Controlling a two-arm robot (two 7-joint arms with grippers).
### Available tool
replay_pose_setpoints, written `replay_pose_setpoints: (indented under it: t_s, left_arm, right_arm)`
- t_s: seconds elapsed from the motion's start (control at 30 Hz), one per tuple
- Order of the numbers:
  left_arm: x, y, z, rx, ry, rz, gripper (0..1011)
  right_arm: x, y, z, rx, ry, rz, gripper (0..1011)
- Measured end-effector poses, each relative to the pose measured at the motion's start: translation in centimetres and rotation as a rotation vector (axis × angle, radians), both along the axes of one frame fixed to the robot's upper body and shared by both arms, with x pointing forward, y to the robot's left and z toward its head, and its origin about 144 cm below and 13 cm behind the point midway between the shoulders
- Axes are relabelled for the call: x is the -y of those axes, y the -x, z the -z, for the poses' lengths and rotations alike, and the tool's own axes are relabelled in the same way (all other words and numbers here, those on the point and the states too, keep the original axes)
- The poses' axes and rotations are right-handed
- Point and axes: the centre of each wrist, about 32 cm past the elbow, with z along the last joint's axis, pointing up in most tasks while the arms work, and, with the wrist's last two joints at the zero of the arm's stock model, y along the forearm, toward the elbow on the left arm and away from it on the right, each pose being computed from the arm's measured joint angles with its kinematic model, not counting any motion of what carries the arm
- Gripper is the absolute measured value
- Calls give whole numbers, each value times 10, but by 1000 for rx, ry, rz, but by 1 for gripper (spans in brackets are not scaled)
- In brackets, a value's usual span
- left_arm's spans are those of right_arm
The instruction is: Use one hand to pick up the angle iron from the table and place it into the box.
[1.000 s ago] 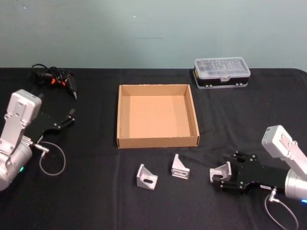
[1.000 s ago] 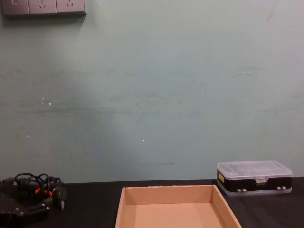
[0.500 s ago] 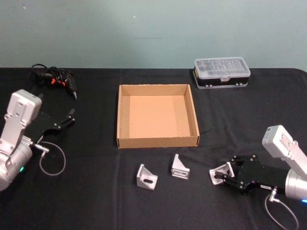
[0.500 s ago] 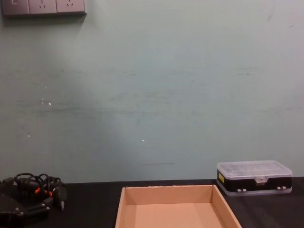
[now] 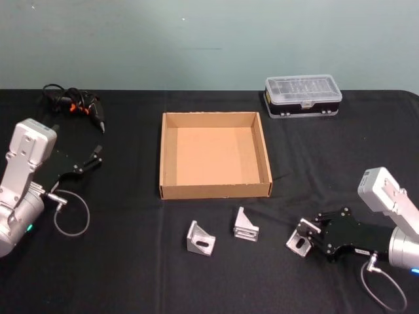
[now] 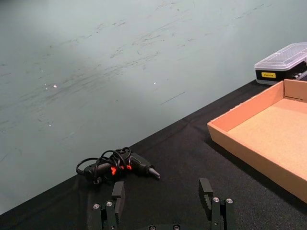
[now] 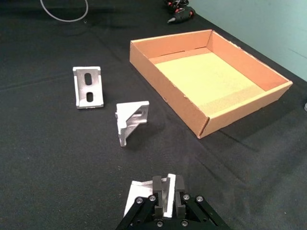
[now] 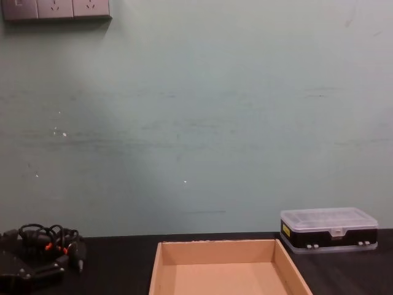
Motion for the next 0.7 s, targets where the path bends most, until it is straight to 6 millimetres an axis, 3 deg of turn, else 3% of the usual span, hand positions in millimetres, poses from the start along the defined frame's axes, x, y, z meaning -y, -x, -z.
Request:
replay_pose_setpoints:
  t_s: [0.27, 0.7]
  left_arm:
    - [0, 0, 0, 0, 0, 0, 1011]
    - [0, 0, 0, 0, 0, 0, 1012]
  right_arm:
    - [-3, 1, -5, 18, -5, -4, 146]
    - [-22, -15, -36, 108, -55, 19, 145]
